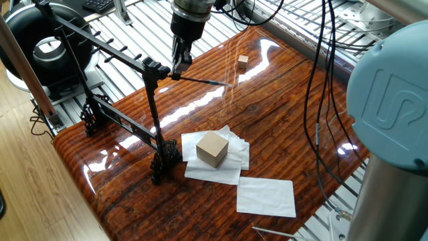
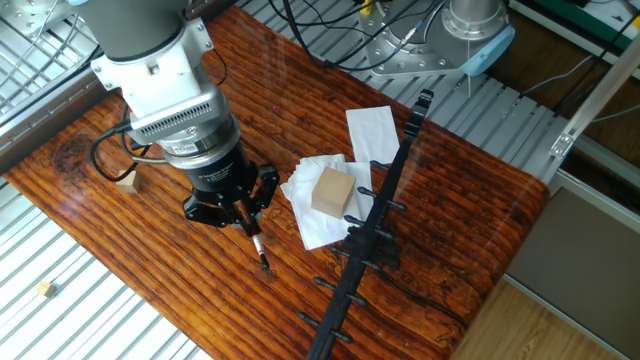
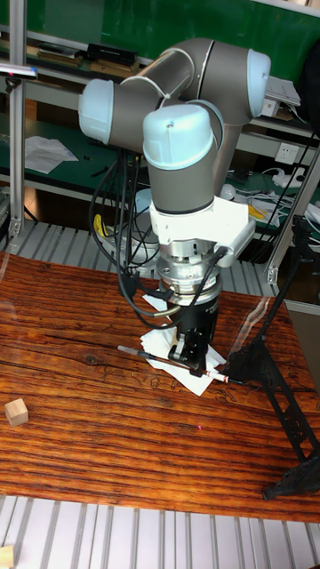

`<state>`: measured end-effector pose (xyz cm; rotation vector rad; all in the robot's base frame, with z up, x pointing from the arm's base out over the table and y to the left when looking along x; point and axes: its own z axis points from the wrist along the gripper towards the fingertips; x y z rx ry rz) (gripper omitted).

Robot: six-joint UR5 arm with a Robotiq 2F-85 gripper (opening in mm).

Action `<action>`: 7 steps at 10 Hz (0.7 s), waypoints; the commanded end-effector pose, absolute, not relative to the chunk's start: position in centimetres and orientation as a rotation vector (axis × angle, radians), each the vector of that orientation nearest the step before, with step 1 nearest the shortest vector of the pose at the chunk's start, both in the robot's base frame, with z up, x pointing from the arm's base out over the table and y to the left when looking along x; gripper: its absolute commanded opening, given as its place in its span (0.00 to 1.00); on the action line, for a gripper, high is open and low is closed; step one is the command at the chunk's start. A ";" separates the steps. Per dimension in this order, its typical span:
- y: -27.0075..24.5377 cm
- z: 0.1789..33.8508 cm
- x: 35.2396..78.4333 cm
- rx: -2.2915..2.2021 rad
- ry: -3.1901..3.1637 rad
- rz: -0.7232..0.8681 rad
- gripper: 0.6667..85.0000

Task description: Place the brush on the pen rack

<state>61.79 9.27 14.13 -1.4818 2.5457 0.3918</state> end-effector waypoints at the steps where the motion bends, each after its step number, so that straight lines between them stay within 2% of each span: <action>1: 9.0 14.1 62.1 -1.484 2.545 0.371 0.01; 4: 8.3 13.7 62.7 -1.502 2.533 0.322 0.01; 6: 8.2 13.8 64.7 -1.481 2.476 0.253 0.01; 7: 9.7 14.5 65.8 -1.443 2.411 0.287 0.01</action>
